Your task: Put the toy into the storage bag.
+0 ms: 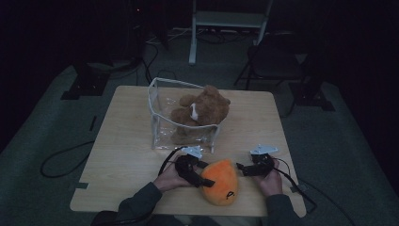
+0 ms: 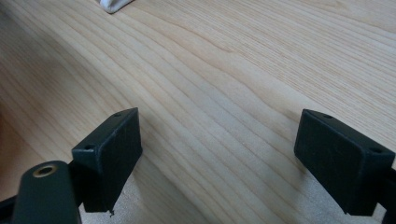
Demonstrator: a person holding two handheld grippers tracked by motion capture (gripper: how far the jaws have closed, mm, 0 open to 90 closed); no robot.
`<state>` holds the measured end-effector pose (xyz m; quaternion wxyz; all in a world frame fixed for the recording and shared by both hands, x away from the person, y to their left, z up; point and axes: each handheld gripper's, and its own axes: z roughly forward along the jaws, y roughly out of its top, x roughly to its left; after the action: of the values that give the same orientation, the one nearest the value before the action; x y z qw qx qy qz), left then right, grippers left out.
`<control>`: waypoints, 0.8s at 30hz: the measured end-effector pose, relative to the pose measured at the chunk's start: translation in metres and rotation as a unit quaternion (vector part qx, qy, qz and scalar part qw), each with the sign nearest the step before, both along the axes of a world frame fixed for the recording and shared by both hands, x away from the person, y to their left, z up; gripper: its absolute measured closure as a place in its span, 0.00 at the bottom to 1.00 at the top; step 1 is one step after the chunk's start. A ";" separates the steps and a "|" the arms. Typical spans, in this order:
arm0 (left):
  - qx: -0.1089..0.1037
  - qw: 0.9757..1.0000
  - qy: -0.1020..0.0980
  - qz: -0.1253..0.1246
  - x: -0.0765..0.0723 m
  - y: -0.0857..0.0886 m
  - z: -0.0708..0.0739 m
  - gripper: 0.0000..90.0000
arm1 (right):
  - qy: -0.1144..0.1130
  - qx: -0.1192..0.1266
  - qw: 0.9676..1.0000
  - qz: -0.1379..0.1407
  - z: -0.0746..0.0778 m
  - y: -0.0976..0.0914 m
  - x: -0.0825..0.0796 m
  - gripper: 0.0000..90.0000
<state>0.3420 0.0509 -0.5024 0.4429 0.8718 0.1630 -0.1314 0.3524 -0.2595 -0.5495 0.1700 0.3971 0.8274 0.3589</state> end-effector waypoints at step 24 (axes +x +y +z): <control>-0.004 0.996 -0.078 0.044 -0.001 0.024 0.023 0.58 | 0.001 -0.001 1.000 0.000 0.000 0.000 0.000 0.16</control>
<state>0.3408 0.0748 -0.4799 0.4628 0.8698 0.1654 -0.0446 0.3524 -0.2595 -0.5494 0.1696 0.3972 0.8278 0.3581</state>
